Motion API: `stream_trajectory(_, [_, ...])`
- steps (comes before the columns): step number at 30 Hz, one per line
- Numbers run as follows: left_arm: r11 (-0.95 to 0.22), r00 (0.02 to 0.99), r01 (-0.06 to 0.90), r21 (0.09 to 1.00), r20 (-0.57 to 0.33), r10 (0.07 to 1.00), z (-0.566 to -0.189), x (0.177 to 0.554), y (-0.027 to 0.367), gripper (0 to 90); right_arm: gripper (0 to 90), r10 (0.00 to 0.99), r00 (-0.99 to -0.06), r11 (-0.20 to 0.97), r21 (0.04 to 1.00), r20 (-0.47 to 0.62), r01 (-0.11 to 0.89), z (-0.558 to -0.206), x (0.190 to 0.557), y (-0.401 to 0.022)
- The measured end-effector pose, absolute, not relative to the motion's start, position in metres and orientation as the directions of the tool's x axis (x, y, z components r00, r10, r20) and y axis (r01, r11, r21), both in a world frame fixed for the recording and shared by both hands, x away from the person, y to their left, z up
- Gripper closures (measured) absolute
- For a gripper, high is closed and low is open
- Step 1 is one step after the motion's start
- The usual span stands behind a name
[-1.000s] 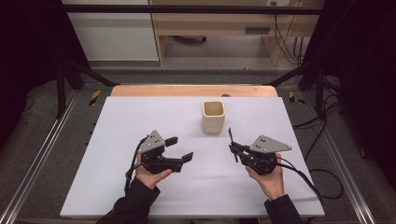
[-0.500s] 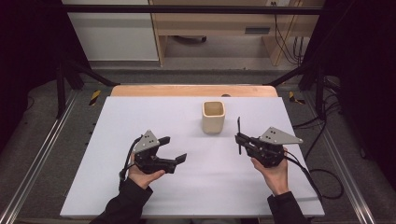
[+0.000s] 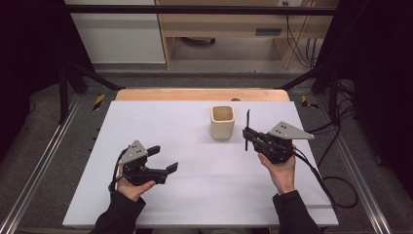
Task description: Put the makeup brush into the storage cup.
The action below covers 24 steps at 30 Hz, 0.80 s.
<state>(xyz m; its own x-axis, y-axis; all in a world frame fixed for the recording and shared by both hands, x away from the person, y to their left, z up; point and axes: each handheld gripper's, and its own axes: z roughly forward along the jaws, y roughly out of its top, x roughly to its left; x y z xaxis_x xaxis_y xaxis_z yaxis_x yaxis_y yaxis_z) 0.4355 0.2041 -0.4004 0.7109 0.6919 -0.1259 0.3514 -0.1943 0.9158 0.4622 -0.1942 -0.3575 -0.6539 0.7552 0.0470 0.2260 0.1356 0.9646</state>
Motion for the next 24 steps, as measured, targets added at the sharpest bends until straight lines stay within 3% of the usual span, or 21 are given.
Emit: stream_trajectory(24, [-0.177, 0.638, 0.341, 0.923, -0.089, 0.765, -0.408, 0.435, 0.248, 7.0, 83.6, 0.787, -0.612, 0.078, 0.972, 0.077, 0.222, -0.341, 0.497, -0.178])
